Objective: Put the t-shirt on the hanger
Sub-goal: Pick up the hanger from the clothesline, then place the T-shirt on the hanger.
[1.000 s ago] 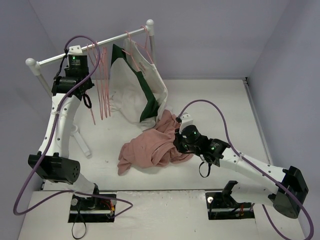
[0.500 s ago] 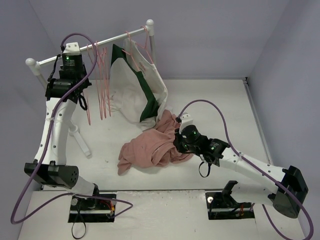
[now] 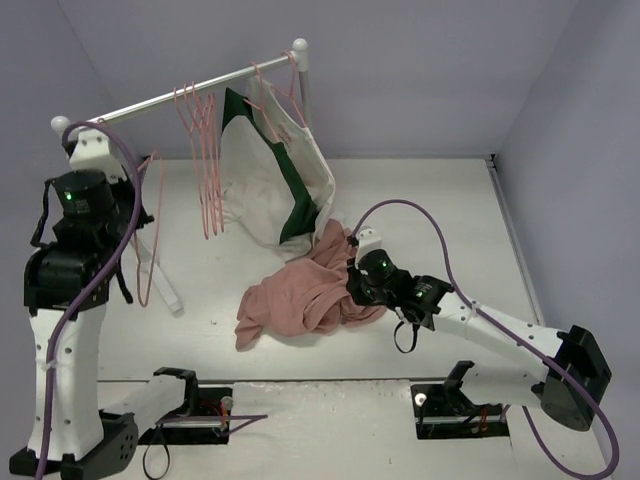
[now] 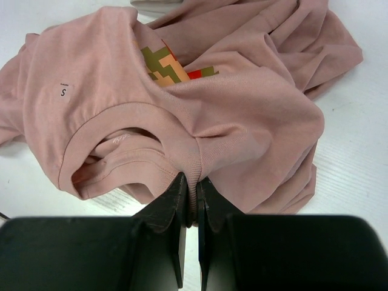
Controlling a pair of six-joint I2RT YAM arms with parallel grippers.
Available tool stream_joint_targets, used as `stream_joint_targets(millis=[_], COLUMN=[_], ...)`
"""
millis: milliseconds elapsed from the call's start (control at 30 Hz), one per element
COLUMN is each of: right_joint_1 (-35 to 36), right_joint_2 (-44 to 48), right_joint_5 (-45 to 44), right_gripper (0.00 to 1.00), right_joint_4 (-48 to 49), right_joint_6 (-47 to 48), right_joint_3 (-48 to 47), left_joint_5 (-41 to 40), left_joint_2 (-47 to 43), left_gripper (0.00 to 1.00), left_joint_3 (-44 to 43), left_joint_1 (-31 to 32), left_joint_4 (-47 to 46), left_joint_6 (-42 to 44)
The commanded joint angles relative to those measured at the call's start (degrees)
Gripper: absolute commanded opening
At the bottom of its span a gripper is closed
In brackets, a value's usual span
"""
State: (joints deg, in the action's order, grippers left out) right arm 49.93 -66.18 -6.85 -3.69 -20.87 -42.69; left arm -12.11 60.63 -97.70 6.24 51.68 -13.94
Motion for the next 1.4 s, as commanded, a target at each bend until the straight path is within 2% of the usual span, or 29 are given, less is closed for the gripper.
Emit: stream_joint_targets(millis=[0,133,433,567,667,767,867,967,1200,1300,1367], right_joint_1=[-0.1,-0.4,-3.8,-5.5,-6.4,-6.8,-6.8,-6.9,-7.0,-7.1,-7.2], right_joint_2=[-1.4,-3.0,-5.6,-6.2,-6.4,-6.0,-5.7,-5.2,-3.2,-3.3,-3.1], right_joint_5=[-2.8,-3.6,-3.6,-3.6,-3.4,-3.4,-2.6,-1.2,2.1,3.4,3.5], right_gripper=[0.00,0.00,0.00,0.00,0.00,0.00,0.00,0.00,0.00,0.00,0.00], right_joint_4=[2.1,1.6,0.3,0.1,0.0,0.0,-0.2,-0.2,-1.0,-1.7,-2.1], right_joint_6=[1.5,2.6,4.3,4.8,5.0,5.2,5.2,5.7,6.0,5.5,4.9], right_joint_3=[-4.5,-5.8,-7.5,-7.9,-7.9,-7.9,-8.0,-8.0,-7.4,-7.2,-7.0], left_joint_5=[3.9,9.0,22.0,27.9,28.5,34.2,39.1,45.9,50.7,49.0,46.4], left_joint_2=[-6.1,-12.1,-18.2,-19.5,-19.1,-17.8,-17.4,-16.7,-13.9,-12.3,-11.0], left_gripper=[0.00,0.00,0.00,0.00,0.00,0.00,0.00,0.00,0.00,0.00,0.00], left_joint_3=[9.6,16.1,20.6,19.7,17.5,16.1,16.0,17.8,24.0,26.7,28.5], left_joint_1=[-0.2,-0.1,4.3,7.7,9.8,11.0,11.3,11.3,12.7,16.8,22.6], left_joint_4=[5.6,9.7,15.8,18.2,20.2,19.4,15.5,5.6,-7.0,-10.7,-12.9], left_joint_6=[-2.1,-0.1,7.3,9.6,10.2,11.3,11.5,10.0,9.1,9.1,9.0])
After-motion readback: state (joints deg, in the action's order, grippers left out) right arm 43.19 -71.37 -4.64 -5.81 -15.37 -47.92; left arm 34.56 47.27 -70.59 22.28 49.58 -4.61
